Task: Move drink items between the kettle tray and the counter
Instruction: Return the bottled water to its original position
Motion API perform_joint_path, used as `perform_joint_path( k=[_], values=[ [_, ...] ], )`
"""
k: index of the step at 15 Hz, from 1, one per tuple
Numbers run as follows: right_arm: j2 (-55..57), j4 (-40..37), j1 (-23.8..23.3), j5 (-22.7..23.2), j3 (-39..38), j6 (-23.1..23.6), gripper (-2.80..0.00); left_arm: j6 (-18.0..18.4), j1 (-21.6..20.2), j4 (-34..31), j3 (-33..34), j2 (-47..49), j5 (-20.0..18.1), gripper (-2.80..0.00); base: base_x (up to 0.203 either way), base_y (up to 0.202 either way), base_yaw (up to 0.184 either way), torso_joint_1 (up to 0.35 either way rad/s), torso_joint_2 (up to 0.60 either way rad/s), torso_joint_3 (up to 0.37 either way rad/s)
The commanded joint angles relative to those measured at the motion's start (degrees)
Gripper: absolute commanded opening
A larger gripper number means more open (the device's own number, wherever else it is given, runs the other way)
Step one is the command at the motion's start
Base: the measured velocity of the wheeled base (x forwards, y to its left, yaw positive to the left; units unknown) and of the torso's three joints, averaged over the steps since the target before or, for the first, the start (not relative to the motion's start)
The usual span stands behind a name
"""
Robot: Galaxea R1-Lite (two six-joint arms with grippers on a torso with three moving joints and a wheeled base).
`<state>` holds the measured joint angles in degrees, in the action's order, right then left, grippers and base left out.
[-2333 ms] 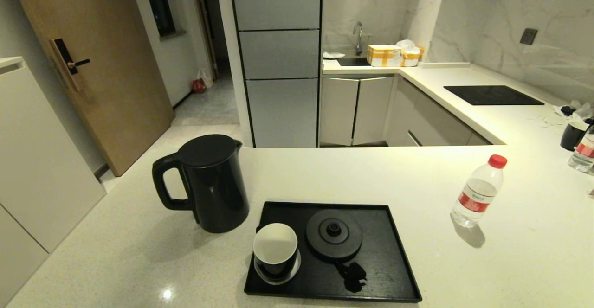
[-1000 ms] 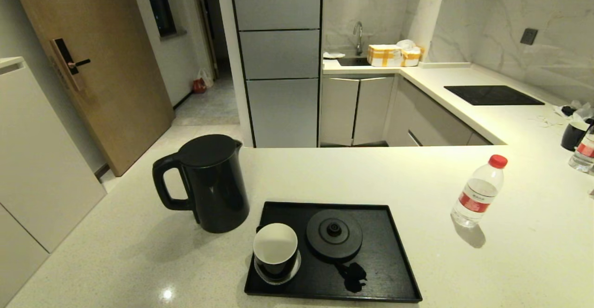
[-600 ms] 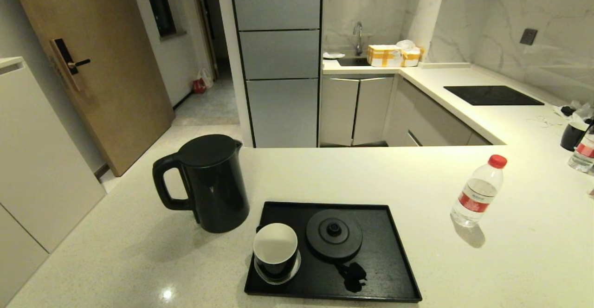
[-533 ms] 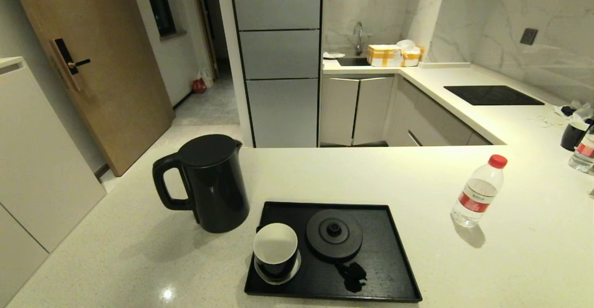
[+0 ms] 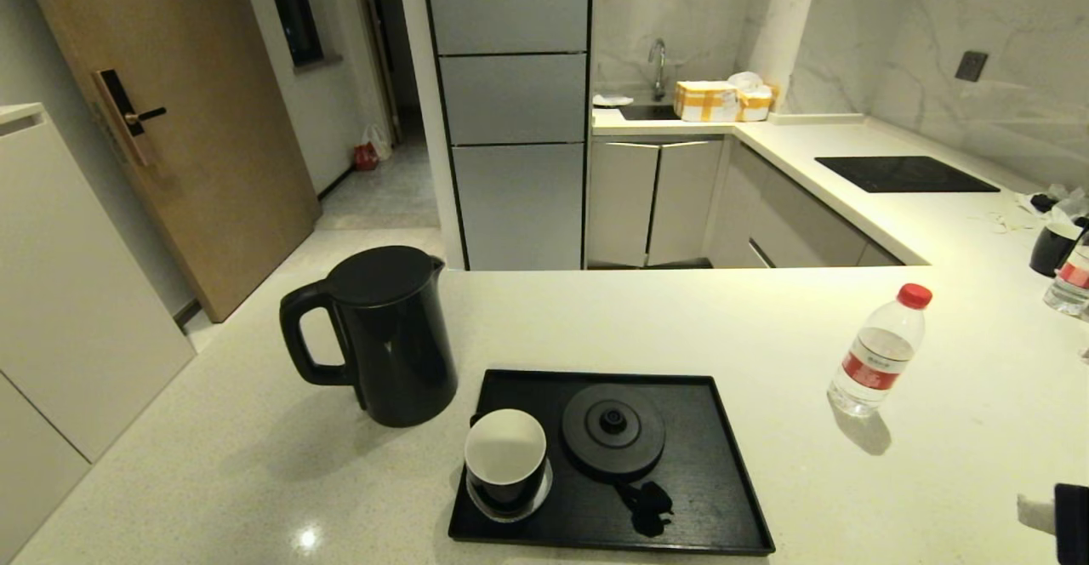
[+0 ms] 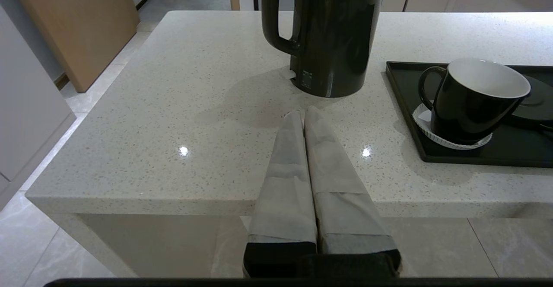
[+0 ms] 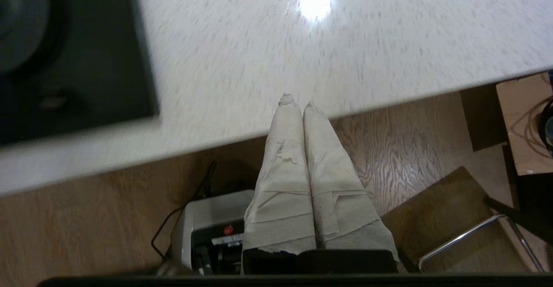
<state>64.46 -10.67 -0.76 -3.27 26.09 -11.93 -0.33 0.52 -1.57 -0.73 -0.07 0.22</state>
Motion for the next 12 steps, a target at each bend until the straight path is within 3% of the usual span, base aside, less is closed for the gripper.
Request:
perform_joint_path(
  k=[1,4,8,9,12],
  values=[
    [18.01,13.04,-0.89,-0.94,-2.16,-0.67,-2.8,-0.02,0.0,-0.01,-0.05,-0.01,0.04,-2.8,0.0,0.0,0.0,0.0,0.0,0.0],
    [29.75,31.93,-1.77,-2.6,-3.89,-1.2,-2.8,-0.02,0.0,-0.01,0.03,-0.01,0.04,-2.8,0.0,0.0,0.0,0.0,0.0,0.0],
    [42.83,42.77,-2.13,-6.01,-2.43,-1.37,-2.8,-0.02,0.0,-0.01,0.03,-0.01,0.04,-2.8,0.0,0.0,0.0,0.0,0.0,0.0],
    [45.48,47.1,-2.18,-7.81,-1.89,-1.36,0.0,-0.02,0.0,-0.01,0.03,-0.01,0.04,-2.8,0.0,0.0,0.0,0.0,0.0,0.0],
    [50.09,56.66,-2.23,-9.26,-1.39,-1.01,0.0,-0.02,0.0,-0.01,0.0,-0.01,0.04,-2.8,0.0,0.0,0.0,0.0,0.0,0.0]
  ],
)
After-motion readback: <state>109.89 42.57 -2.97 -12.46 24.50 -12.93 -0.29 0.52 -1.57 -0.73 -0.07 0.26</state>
